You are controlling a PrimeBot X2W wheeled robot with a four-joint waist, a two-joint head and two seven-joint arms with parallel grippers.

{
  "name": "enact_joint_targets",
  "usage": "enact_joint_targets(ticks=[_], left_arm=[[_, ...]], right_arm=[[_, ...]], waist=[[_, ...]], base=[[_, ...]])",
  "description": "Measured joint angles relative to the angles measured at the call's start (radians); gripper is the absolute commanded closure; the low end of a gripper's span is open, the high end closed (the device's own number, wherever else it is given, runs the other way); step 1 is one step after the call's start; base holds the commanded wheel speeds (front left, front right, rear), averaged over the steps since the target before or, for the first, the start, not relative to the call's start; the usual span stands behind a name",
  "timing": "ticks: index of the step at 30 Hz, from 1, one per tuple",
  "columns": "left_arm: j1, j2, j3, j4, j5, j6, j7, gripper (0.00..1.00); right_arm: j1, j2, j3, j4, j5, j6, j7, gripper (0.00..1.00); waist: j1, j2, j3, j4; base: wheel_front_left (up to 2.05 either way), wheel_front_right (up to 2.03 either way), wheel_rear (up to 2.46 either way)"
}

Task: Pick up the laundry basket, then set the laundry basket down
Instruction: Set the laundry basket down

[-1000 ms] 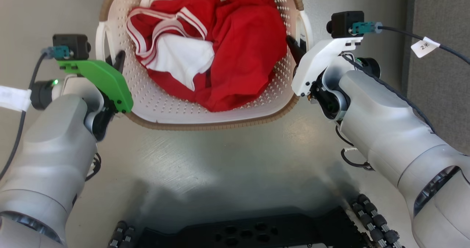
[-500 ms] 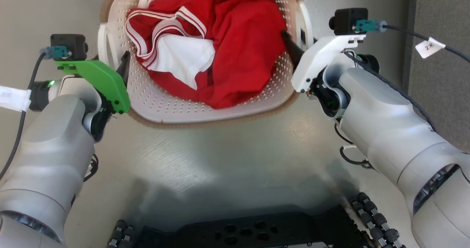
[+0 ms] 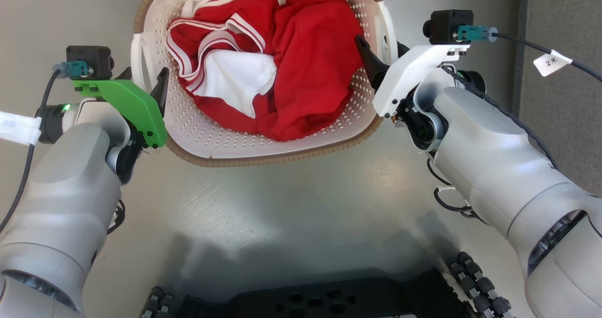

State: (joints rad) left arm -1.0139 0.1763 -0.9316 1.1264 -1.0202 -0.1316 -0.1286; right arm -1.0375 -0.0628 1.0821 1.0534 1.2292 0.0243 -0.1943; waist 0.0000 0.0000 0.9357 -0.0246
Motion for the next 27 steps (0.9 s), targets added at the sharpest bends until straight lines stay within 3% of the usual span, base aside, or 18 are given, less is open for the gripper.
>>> enact_joint_targets(ticks=[15, 27], left_arm=[[0.069, -0.001, -0.007, 0.018, -0.022, 0.000, -0.045, 0.00], [0.142, -0.006, -0.010, -0.045, -0.040, 0.000, -0.098, 0.00]], right_arm=[[0.048, 0.001, 0.038, 0.032, 0.007, -0.001, -0.026, 0.00], [0.098, 0.001, 0.035, 0.047, -0.016, 0.011, -0.053, 0.00]], waist=[[0.0000, 0.0000, -0.119, -0.005], [-0.0001, 0.0000, -0.286, -0.012]], base=[[0.00, 0.00, 0.00], [0.00, 0.00, 0.00]])
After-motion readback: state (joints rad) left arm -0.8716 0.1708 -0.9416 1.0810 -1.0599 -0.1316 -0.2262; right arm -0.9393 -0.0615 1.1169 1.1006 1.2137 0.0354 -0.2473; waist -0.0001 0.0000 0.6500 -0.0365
